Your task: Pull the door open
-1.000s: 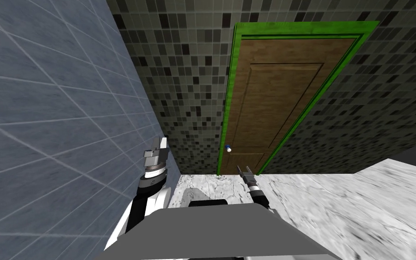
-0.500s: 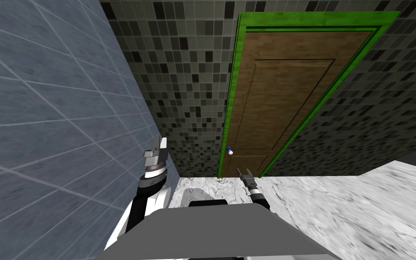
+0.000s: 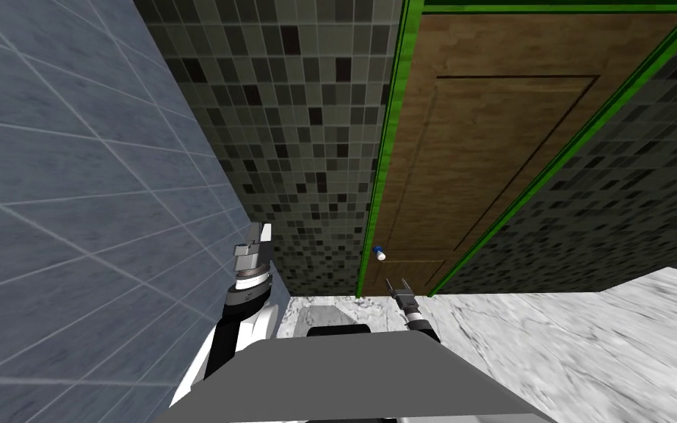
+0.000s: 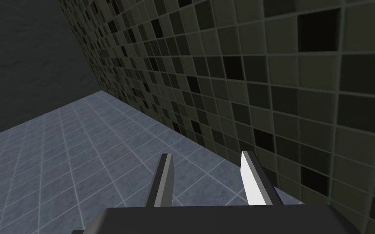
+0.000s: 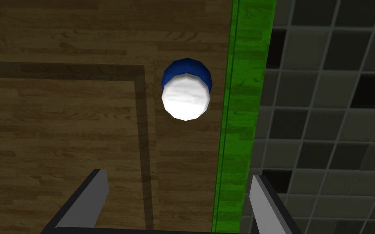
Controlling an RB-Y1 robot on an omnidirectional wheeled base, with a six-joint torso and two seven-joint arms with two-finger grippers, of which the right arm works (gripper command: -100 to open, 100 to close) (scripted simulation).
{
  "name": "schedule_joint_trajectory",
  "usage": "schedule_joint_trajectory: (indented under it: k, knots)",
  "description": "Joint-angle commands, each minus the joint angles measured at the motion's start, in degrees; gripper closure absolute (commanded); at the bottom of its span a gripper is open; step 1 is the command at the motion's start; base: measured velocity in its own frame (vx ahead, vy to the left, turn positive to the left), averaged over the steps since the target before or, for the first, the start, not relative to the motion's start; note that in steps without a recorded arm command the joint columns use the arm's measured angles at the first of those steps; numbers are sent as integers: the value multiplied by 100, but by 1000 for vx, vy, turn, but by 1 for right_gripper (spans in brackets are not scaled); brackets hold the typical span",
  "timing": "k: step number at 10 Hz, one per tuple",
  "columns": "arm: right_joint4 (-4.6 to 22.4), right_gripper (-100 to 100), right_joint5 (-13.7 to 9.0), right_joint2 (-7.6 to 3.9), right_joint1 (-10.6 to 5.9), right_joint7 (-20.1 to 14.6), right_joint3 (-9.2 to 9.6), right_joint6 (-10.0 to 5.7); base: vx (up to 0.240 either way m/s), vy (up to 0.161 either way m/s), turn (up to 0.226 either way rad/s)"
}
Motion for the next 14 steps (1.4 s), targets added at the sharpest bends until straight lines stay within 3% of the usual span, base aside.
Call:
schedule_joint_trajectory:
  k: [1,9,11,12,14]
  knots:
    - [0,-100,0,0,0,0,0,0,70,11,0]
    - [540,-100,-282,-302,-99,10,-394,-216,169,16,103]
    - [580,-100,-291,-301,-107,31,-406,-247,123,15,44]
    - [580,100,-291,-301,-107,31,-406,-247,-10,-8,-25]
    - [580,100,-291,-301,-107,31,-406,-247,-23,-11,6]
